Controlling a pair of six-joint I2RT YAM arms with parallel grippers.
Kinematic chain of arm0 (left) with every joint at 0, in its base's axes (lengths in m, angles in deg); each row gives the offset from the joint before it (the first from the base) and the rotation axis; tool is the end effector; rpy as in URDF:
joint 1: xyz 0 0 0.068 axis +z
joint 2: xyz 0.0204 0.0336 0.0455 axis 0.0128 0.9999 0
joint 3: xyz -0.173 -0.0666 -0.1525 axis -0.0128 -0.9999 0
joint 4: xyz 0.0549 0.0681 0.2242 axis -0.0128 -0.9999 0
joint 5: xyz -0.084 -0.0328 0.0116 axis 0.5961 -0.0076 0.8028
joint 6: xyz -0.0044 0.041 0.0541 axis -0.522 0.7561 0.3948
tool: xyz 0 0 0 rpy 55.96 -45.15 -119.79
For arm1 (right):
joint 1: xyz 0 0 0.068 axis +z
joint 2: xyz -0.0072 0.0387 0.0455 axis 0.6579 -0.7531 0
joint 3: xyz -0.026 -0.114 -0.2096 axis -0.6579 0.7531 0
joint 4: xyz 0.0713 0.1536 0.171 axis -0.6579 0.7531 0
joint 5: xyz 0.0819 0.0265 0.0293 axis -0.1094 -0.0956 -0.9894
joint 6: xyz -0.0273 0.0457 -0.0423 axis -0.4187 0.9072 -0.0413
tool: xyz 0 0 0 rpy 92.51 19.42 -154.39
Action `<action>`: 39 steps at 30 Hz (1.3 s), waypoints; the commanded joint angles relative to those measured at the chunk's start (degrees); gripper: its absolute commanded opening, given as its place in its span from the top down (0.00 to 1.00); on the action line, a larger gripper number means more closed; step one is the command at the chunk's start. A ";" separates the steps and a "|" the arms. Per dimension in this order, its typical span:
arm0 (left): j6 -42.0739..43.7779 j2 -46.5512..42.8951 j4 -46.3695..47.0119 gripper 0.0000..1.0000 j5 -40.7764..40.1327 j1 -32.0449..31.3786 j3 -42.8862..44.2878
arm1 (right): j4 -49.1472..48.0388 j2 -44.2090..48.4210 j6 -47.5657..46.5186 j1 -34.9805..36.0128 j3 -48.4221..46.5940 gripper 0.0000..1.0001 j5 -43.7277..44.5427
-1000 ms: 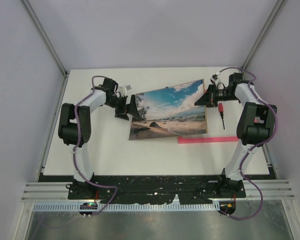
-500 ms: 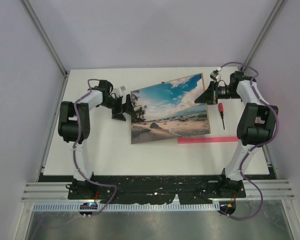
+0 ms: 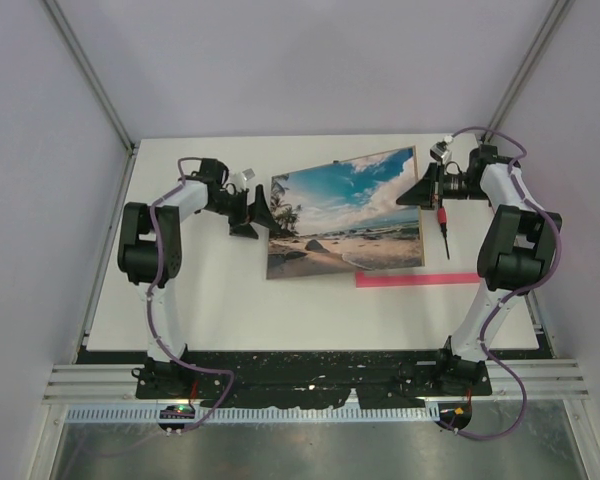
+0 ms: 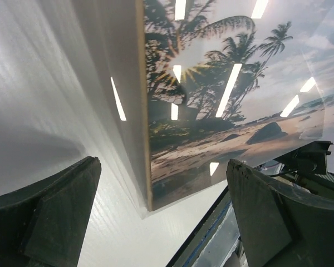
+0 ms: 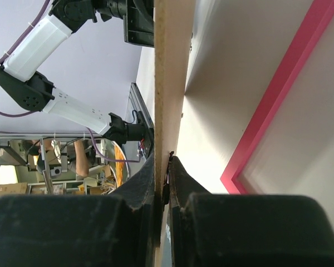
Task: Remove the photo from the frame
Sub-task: Adjust the photo frame at the center of the board.
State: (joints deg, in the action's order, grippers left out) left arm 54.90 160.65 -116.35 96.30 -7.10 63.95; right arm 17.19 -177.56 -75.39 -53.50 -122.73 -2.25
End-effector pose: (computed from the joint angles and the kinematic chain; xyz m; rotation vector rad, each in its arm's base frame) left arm 0.3776 -0.0928 0.1308 0.0759 2.6925 -1.2580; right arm 0.3524 -0.0230 0.2127 -0.1533 2.2009 1.6296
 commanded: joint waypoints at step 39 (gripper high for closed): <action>0.60 -6.43 3.65 0.00 -0.31 -5.35 -0.91 | -3.66 1.20 5.46 4.10 -0.11 0.44 4.08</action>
State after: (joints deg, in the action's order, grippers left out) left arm 54.31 159.27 -114.86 94.79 -12.02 63.56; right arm 13.96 -177.61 -70.47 -50.51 -122.25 0.70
